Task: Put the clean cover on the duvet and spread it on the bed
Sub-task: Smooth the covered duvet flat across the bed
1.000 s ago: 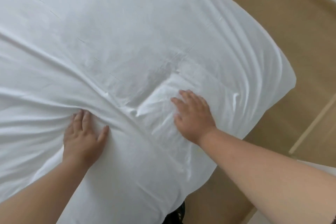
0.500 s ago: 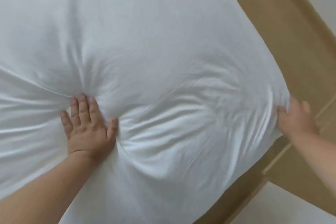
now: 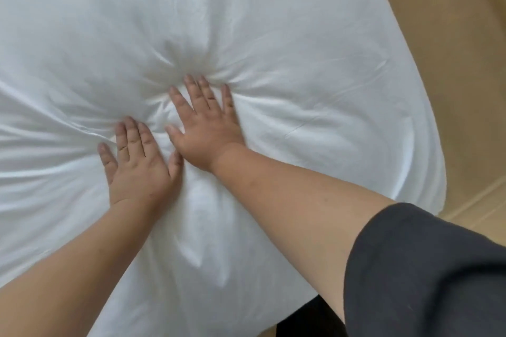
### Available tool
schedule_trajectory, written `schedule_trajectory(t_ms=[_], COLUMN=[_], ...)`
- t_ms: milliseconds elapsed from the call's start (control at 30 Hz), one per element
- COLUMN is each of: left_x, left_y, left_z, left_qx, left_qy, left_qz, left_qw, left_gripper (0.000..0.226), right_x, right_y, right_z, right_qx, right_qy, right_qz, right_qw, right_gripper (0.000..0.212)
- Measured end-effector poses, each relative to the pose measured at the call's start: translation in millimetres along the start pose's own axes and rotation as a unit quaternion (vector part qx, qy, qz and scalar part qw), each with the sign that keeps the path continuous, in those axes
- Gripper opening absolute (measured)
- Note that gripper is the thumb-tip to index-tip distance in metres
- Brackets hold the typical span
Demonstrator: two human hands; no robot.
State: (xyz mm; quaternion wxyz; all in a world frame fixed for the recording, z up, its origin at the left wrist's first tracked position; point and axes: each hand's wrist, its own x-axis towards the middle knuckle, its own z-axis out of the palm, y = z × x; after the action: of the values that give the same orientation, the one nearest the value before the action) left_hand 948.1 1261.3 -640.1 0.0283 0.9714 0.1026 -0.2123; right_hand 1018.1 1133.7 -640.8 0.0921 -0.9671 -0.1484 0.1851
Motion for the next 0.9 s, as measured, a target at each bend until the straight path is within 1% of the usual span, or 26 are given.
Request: schedule_trajectory(t_ms=[67, 100, 167, 233, 300, 333, 367, 400, 433, 467, 500, 533, 567, 633, 700, 733, 833, 900], left_x=[3, 6, 19, 35, 47, 51, 54, 55, 55, 52, 46, 38, 28, 0, -25, -32, -37, -37], left_y=[20, 32, 64, 100, 140, 163, 188, 214, 242, 270, 297, 321, 343, 374, 384, 382, 376, 378], left_z=[2, 3, 4, 2, -2, -4, -5, -5, -5, -6, -5, -4, -2, 5, 13, 16, 18, 16], left_qx=[0.005, 0.004, -0.007, -0.018, -0.029, -0.033, -0.035, -0.034, -0.034, -0.039, -0.047, -0.056, -0.062, -0.065, -0.063, -0.069, -0.127, -0.159], left_qy=[0.005, 0.011, 0.021, 0.030, 0.037, 0.040, 0.040, 0.036, 0.031, 0.024, 0.015, 0.009, 0.003, -0.018, -0.025, -0.019, 0.017, 0.044], left_qz=[0.013, 0.023, 0.028, 0.004, -0.018, -0.018, -0.008, 0.011, 0.034, 0.054, 0.071, 0.091, 0.116, 0.177, 0.211, 0.210, 0.205, 0.206], left_qw=[1.000, 1.000, 0.999, 0.999, 0.999, 0.998, 0.999, 0.999, 0.998, 0.998, 0.996, 0.994, 0.991, 0.982, 0.975, 0.975, 0.970, 0.965], left_gripper=[0.094, 0.094, 0.094, 0.095, 0.097, 0.097, 0.097, 0.096, 0.094, 0.093, 0.093, 0.095, 0.096, 0.096, 0.091, 0.087, 0.074, 0.054], right_x=[-1, -1, -1, 0, -10, -21, -36, -57, -83, -111, -137, -154, -161, -155, -138, -130, -123, -125], right_y=[36, 60, 122, 192, 269, 311, 354, 395, 429, 456, 477, 489, 495, 493, 484, 482, 480, 476], right_z=[-1, -3, -14, -32, -50, -55, -58, -57, -54, -51, -48, -46, -46, -52, -61, -63, -53, -44], right_qx=[-0.025, -0.026, -0.025, -0.032, -0.024, -0.009, 0.018, 0.057, 0.095, 0.118, 0.133, 0.144, 0.159, 0.240, 0.343, 0.367, 0.380, 0.357], right_qy=[-0.001, -0.004, 0.001, 0.019, 0.041, 0.038, 0.016, -0.027, -0.085, -0.136, -0.156, -0.139, -0.104, -0.057, -0.053, -0.051, -0.027, -0.004], right_qz=[-0.025, -0.020, 0.017, 0.054, 0.127, 0.192, 0.273, 0.353, 0.405, 0.426, 0.434, 0.441, 0.445, 0.432, 0.405, 0.393, 0.384, 0.383], right_qw=[0.999, 0.999, 1.000, 0.998, 0.991, 0.981, 0.962, 0.934, 0.905, 0.887, 0.877, 0.875, 0.875, 0.868, 0.846, 0.841, 0.841, 0.852], right_gripper=[0.073, 0.074, 0.076, 0.075, 0.075, 0.077, 0.081, 0.086, 0.088, 0.086, 0.080, 0.073, 0.066, 0.056, 0.050, 0.047, 0.027, 0.017])
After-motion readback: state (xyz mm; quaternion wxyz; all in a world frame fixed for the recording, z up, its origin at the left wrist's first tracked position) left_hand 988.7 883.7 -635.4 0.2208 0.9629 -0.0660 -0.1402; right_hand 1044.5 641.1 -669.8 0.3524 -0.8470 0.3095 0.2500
